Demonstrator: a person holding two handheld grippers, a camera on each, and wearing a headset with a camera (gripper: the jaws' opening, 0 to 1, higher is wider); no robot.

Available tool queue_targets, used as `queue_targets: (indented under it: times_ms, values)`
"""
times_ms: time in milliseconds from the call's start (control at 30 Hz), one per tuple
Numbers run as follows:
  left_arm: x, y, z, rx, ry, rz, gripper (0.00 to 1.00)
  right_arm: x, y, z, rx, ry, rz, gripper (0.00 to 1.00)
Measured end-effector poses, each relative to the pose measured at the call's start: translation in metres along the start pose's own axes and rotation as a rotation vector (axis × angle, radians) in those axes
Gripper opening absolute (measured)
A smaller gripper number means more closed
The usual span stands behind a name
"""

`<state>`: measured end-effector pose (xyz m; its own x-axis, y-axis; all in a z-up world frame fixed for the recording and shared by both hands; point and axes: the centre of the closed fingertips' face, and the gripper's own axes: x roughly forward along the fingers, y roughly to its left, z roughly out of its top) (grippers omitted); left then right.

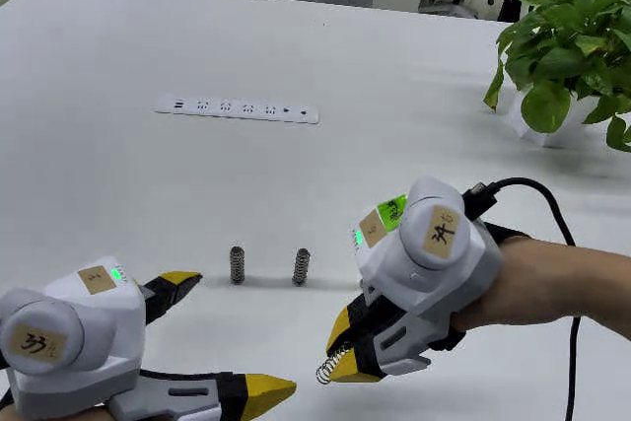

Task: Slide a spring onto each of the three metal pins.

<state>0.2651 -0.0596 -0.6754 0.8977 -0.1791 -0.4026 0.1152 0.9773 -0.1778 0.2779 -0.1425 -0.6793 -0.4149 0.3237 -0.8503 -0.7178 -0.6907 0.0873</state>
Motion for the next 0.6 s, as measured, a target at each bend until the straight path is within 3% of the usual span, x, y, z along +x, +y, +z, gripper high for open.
queue_targets:
  times_ms: [300,600]
  values:
    - [-0.006,0.014,-0.003,-0.024,-0.017,0.056,1.0,-0.008,-0.012,-0.012,-0.003,0.042,-0.033,0.12]
    - [-0.006,0.015,-0.021,0.04,0.059,0.076,1.0,-0.02,-0.038,-0.028,-0.02,0.117,-0.1,0.12]
